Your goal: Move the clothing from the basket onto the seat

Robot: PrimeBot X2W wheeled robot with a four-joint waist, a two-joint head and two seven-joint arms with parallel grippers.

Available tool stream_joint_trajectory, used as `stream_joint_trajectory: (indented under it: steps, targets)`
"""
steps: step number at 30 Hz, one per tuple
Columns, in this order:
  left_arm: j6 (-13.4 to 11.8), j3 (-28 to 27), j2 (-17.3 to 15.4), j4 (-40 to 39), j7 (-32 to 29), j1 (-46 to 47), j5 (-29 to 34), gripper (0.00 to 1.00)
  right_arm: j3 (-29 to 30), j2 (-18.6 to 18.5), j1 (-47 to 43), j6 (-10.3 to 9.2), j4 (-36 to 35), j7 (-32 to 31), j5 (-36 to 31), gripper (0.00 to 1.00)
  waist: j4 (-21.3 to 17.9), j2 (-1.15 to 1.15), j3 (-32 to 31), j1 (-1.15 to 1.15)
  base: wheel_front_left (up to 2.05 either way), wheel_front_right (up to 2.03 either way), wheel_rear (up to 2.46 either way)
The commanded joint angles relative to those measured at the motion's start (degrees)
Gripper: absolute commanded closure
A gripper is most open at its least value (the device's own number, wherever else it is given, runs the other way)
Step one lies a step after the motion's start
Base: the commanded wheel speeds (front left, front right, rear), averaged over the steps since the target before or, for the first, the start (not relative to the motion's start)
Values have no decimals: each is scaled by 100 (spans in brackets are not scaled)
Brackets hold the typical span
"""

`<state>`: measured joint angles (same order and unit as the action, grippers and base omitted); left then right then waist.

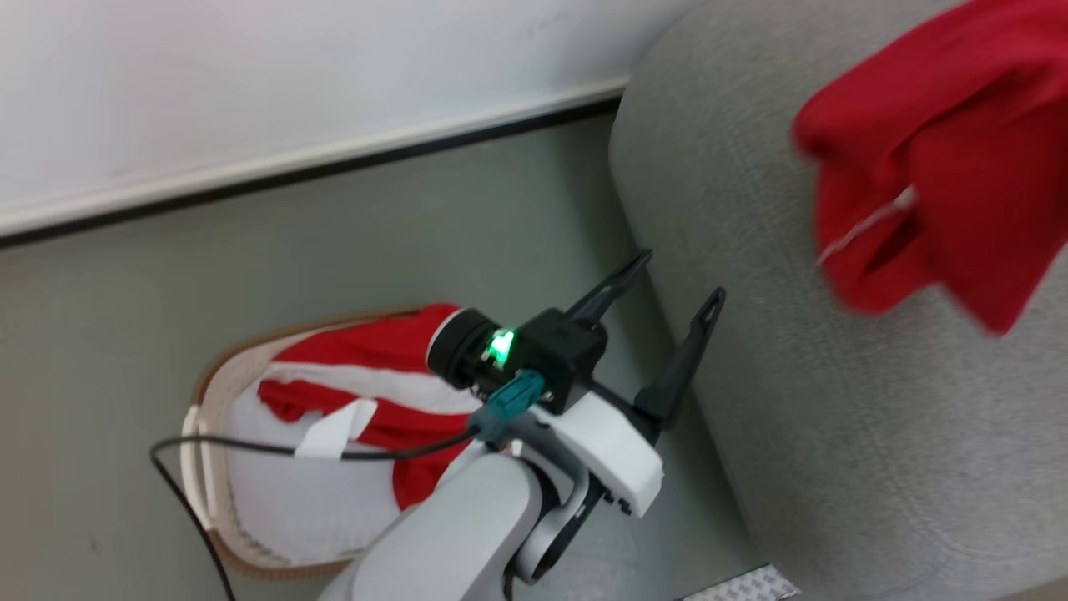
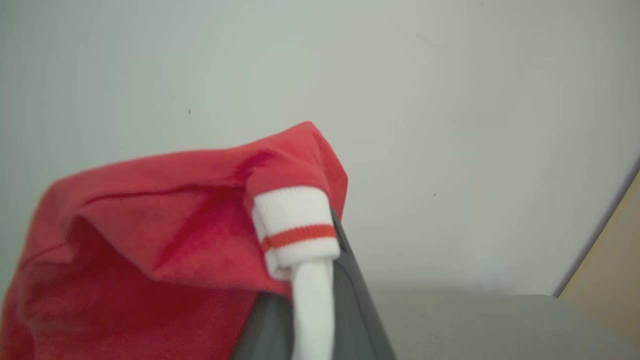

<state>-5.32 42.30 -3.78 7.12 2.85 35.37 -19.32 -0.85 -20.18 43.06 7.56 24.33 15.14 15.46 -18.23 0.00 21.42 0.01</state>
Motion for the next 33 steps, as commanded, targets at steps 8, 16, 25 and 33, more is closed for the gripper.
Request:
stream_joint_trajectory:
  steps: [8,16,25,33]
  targets:
    - [10,182,63,248,168,762,130,0,1199,-822,1977,-14,1587,0,-256,100,1042,0,1175,-1,0,0,0]
    - [-302,436,81,129,446,1280,-128,0,2834,-1479,3101,-13,2749,-2,-1428,100,1810,0,2055,-1,0,0,0]
    - [-715,612,80,373,827,1355,-528,0,4091,-893,2670,-14,3002,-2,-2532,12,2116,0,2413,-1,0,0,0]
    - [-821,251,-327,694,1069,785,-794,0,3483,-180,1957,-14,2574,-2,-2470,0,1594,0,1642,-1,0,0,0]
